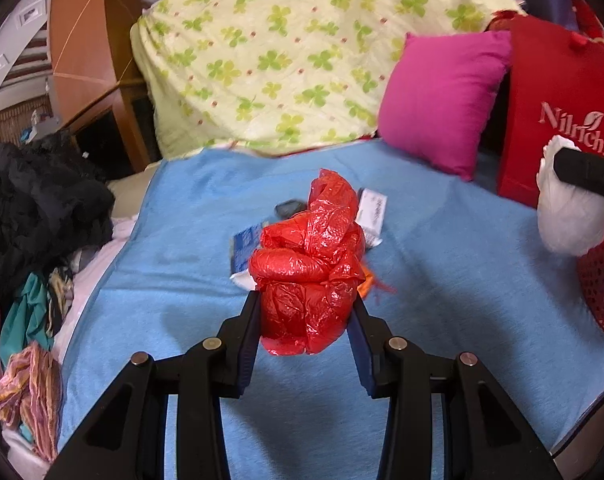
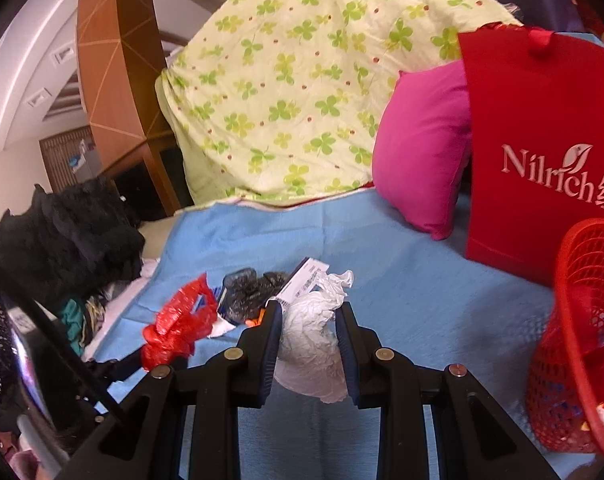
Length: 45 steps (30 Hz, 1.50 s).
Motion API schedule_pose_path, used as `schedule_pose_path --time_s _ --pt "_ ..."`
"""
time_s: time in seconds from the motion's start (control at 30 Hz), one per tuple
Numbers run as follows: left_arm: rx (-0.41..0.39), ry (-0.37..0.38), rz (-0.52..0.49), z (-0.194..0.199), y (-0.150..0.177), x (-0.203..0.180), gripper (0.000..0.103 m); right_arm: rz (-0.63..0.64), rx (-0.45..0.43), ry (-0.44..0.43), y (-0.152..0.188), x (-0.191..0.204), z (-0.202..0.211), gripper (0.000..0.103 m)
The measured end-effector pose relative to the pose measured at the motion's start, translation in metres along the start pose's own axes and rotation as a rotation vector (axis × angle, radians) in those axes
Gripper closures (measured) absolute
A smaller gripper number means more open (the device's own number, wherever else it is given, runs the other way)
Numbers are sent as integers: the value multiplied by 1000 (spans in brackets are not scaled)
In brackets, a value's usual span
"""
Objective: Collect trash
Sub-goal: 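Carry the red bag and white tissue in both tools over the red mesh basket, then open both tools to drop the red bag and tissue into the basket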
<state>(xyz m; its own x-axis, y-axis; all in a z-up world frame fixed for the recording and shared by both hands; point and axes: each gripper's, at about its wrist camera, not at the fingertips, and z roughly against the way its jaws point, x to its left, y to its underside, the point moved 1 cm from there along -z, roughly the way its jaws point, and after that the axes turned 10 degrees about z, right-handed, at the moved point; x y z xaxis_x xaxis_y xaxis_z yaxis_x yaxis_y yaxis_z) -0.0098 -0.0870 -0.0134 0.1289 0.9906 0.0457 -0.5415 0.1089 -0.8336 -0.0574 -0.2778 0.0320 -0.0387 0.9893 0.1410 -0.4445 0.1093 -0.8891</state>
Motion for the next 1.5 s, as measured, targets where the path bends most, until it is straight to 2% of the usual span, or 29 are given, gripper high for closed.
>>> schedule_pose_path --time_s 0.13,0.3,0.4,0.53,0.7,0.83,0.93,1.17,1.5 --pt "-53 40 -27 10 1 -11 60 -19 -42 -14 -5 -14 18 73" --pt "-87 146 -29 24 1 -23 60 -40 -91 -21 -11 -32 36 73" --pt "-106 177 -48 32 5 -31 60 -60 -110 -16 -11 -46 46 73" --pt "-99 196 -52 44 13 -42 60 -98 -148 -9 -11 -66 63 73" --pt "-81 243 -6 68 12 -59 60 -135 -194 8 -11 -90 82 73" --pt "-103 264 -47 89 2 -84 60 -150 -222 35 -12 -106 95 73" --pt "-121 319 -64 107 -9 -104 60 -166 -253 52 -12 -116 105 73" --pt "-108 436 -88 130 -21 -143 60 -234 -298 98 -7 -154 130 73" --pt "-61 548 -150 144 -21 -210 60 -333 -326 178 12 -211 164 73"
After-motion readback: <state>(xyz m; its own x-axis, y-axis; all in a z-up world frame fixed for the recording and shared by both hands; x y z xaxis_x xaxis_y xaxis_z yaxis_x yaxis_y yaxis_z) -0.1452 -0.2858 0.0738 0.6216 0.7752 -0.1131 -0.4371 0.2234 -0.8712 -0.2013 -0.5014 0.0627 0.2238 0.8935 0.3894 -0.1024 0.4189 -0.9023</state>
